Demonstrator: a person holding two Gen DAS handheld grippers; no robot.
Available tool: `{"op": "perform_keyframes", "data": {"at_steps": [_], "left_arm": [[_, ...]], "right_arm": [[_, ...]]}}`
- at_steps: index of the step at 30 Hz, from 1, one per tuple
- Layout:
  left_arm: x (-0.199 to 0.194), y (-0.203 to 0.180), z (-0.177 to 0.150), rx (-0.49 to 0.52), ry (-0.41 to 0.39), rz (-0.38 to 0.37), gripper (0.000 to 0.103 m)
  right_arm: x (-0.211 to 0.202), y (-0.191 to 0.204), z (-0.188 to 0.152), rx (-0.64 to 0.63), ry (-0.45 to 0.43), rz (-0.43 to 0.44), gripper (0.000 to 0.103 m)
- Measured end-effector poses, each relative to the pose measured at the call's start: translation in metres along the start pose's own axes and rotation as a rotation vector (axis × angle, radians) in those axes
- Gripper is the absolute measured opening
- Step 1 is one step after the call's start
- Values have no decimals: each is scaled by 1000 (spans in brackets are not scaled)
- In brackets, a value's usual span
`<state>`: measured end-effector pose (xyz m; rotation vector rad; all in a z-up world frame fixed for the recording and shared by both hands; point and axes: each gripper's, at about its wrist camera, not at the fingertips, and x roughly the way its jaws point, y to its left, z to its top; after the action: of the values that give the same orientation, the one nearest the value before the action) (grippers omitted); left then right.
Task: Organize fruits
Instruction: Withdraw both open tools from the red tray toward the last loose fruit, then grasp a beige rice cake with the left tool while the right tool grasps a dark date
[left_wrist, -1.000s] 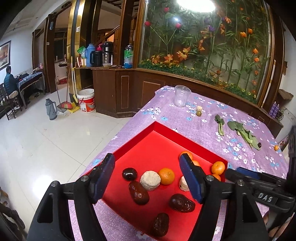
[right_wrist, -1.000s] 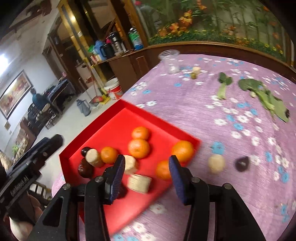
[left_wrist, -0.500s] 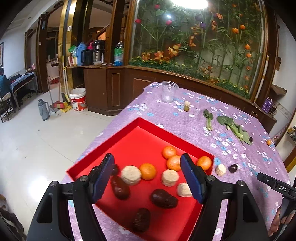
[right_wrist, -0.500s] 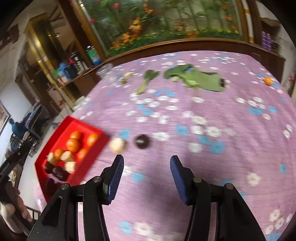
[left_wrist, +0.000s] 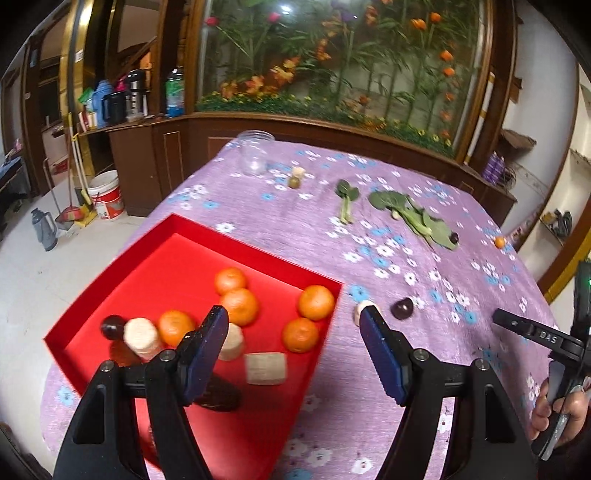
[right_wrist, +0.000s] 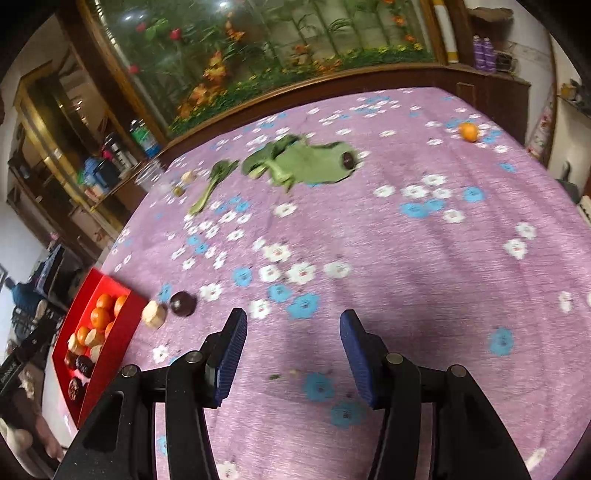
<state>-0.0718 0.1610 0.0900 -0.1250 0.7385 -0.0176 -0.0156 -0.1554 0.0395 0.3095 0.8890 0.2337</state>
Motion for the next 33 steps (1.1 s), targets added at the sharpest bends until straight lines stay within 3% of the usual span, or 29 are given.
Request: {"op": "perform_keyframes", "data": {"at_steps": [6, 15, 22, 23, 25, 30, 33], "left_arm": [[13, -20, -5, 46, 27, -13, 73], [33, -22, -9, 45, 73, -30, 73], [50, -30, -9, 55, 100, -139, 72], [53, -33, -9, 67, 101, -158, 70], [60, -45, -9, 106, 115, -200, 56], [91, -68, -4, 172, 168, -255, 40], [108, -67, -1, 149, 212, -289, 39]], "right_arm": [[31, 42, -1, -108, 62, 69, 57], [76, 93, 2, -244, 106, 78, 57], [83, 91, 9, -236, 88, 90, 57], [82, 90, 10, -241, 86, 94, 57], [82, 89, 11, -272, 96, 99, 57], [81, 90, 10, -329, 105, 118, 57], [84, 86, 13, -323, 104, 112, 51]]}}
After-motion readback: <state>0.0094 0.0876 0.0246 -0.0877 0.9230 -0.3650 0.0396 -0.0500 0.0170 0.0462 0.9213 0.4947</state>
